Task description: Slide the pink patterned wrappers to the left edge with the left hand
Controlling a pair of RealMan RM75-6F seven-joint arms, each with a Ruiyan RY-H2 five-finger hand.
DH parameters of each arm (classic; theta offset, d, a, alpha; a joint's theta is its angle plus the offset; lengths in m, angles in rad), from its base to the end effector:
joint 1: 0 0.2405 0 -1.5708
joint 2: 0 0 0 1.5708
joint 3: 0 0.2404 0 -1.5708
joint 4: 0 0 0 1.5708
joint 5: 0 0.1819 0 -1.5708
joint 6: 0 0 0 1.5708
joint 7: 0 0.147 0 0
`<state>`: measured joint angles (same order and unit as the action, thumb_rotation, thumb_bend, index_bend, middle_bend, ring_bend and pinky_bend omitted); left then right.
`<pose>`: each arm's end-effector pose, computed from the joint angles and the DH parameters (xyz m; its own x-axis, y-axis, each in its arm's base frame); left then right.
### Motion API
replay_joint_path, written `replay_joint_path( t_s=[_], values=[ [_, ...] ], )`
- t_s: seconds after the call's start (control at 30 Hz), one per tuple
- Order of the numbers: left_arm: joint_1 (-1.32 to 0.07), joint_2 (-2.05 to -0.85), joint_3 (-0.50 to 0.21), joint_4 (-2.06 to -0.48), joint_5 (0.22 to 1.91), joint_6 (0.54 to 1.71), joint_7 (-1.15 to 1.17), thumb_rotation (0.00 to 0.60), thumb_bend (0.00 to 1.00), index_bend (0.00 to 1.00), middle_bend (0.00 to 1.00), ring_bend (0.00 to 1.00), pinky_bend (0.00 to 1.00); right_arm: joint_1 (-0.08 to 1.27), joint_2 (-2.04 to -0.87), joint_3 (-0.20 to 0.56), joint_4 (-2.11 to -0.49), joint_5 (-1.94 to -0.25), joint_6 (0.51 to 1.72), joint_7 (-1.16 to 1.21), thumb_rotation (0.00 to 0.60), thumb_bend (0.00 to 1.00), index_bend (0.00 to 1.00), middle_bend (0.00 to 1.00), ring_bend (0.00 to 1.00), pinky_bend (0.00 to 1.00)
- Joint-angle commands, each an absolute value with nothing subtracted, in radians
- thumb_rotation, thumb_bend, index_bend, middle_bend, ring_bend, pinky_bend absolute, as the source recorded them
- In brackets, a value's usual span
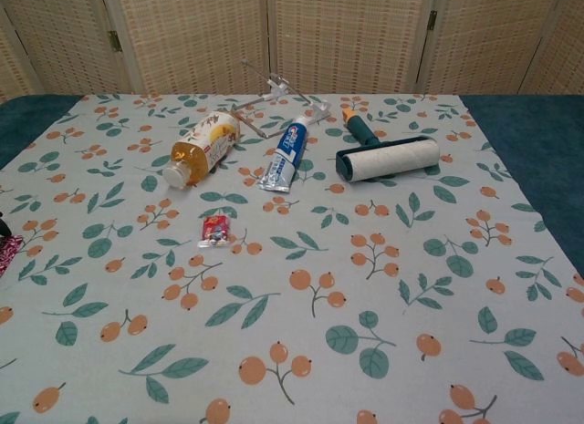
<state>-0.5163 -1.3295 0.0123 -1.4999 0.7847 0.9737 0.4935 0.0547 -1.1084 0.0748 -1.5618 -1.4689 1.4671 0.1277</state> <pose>-0.3042 0.2678 0.0716 0.5224 0.5014 0.6897 0.7772 0.0526 -0.6270 -0.3036 -0.1766 0.1891 0.3279 0.0028 0.9447 -0.9434 0.0534 0.3273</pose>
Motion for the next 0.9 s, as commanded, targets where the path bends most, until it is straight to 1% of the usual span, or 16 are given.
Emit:
replay_joint_path(
  t_s=[0.03, 0.3, 0.5, 0.73, 0.9],
  values=[
    [-0.508, -1.321, 0.012, -1.514, 0.800, 0.990, 0.486, 0.600, 0.36, 0.21, 0.00, 0.00, 0.00, 0.055, -1.108, 0.075, -1.563, -1.469, 1.467, 0.126, 0.600, 0.46, 0.00, 0.00, 0.00, 0.00],
    [-0.471, -1.274, 0.007, -1.579, 0.854, 1.056, 0.448, 0.600, 0.36, 0.21, 0.00, 0.00, 0.00, 0.056, -1.107, 0.077, -1.564, -1.469, 1.467, 0.127, 0.600, 0.46, 0.00, 0.00, 0.00, 0.00],
    [-0.446, -1.251, 0.007, -1.607, 0.883, 1.068, 0.410, 0.600, 0.36, 0.20, 0.00, 0.00, 0.00, 0.058, -1.108, 0.077, -1.559, -1.471, 1.467, 0.131, 0.600, 0.46, 0.00, 0.00, 0.00, 0.00],
    [-0.449, -1.273, 0.008, -1.610, 0.906, 1.052, 0.414, 0.600, 0.36, 0.19, 0.00, 0.00, 0.00, 0.057, -1.109, 0.076, -1.553, -1.473, 1.468, 0.141, 0.600, 0.46, 0.00, 0.00, 0.00, 0.00],
    [-0.449, -1.277, 0.002, -1.616, 0.912, 1.070, 0.436, 0.600, 0.36, 0.18, 0.00, 0.00, 0.00, 0.053, -1.109, 0.074, -1.550, -1.474, 1.472, 0.146, 0.600, 0.46, 0.00, 0.00, 0.00, 0.00]
  ],
)
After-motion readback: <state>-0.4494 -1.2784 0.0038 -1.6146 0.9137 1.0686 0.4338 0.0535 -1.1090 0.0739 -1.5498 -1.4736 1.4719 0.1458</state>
